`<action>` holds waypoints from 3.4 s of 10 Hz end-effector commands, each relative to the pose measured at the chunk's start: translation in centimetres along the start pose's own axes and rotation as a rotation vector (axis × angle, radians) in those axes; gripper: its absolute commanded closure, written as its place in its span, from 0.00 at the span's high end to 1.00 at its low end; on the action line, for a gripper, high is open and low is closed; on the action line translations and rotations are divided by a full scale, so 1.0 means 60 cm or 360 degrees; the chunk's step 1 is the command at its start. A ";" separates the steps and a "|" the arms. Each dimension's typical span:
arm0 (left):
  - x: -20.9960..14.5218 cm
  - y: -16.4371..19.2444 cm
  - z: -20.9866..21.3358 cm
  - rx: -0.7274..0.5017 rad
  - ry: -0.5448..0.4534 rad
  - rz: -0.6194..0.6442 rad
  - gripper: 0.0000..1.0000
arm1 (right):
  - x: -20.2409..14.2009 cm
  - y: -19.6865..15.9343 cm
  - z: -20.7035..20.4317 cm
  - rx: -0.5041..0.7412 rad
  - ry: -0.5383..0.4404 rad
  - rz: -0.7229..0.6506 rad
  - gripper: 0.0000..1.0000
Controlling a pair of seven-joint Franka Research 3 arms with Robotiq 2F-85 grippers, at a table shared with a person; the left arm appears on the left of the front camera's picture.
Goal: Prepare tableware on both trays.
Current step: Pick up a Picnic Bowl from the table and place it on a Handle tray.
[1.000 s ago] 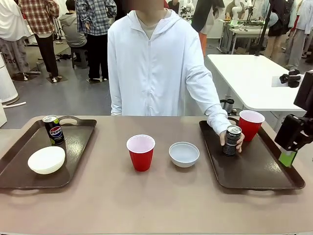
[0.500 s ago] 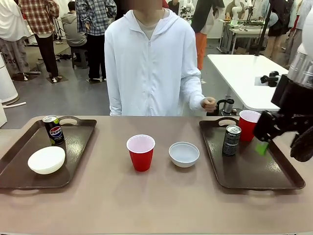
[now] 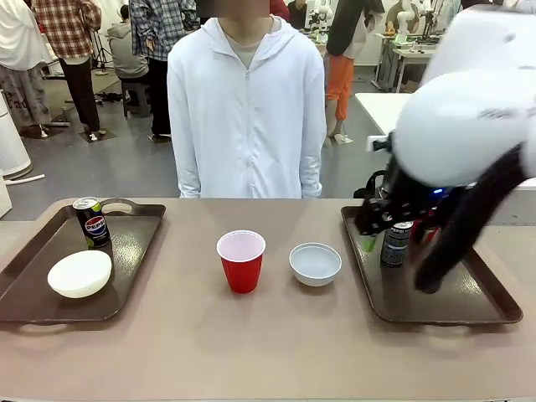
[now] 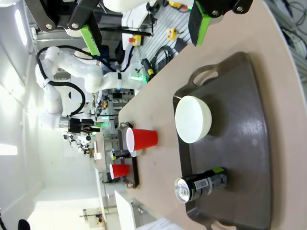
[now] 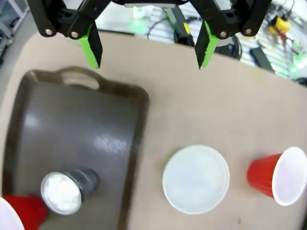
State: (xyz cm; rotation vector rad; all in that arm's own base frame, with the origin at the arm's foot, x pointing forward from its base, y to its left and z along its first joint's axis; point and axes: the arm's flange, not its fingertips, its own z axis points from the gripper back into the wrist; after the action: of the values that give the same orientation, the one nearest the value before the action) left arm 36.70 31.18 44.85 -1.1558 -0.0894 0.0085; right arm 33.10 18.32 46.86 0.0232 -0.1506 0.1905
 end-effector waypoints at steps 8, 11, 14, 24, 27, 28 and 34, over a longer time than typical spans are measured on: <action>-0.004 -0.004 0.001 0.0004 -0.0009 0.0005 0.96 | 0.178 0.021 -0.131 0.0137 -0.0151 -0.0168 1.00; -0.004 -0.004 0.001 0.0004 -0.0009 0.0005 0.96 | 0.159 0.023 -0.188 0.0183 -0.0097 -0.0147 1.00; -0.004 -0.004 0.001 0.0004 -0.0009 0.0005 0.96 | 0.159 0.021 -0.217 0.0133 -0.0112 -0.0142 1.00; -0.004 -0.004 0.001 0.0004 -0.0009 0.0005 0.96 | 0.166 0.039 -0.267 0.0169 -0.0088 -0.0062 0.00; -0.004 -0.004 0.001 0.0004 -0.0009 0.0005 0.96 | 0.165 0.040 -0.267 0.0147 -0.0087 -0.0063 0.03; -0.004 -0.004 0.001 0.0004 -0.0009 0.0005 0.96 | 0.166 0.039 -0.266 0.0142 -0.0090 -0.0065 0.00; -0.004 -0.004 0.001 0.0004 -0.0009 0.0005 0.96 | 0.085 -0.007 -0.078 0.0077 0.0059 -0.0004 0.00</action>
State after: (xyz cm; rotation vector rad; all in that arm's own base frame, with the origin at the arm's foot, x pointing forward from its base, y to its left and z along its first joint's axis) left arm 36.66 31.21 44.82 -1.1563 -0.0896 0.0097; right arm 41.09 20.36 40.75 0.0567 -0.1328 0.1711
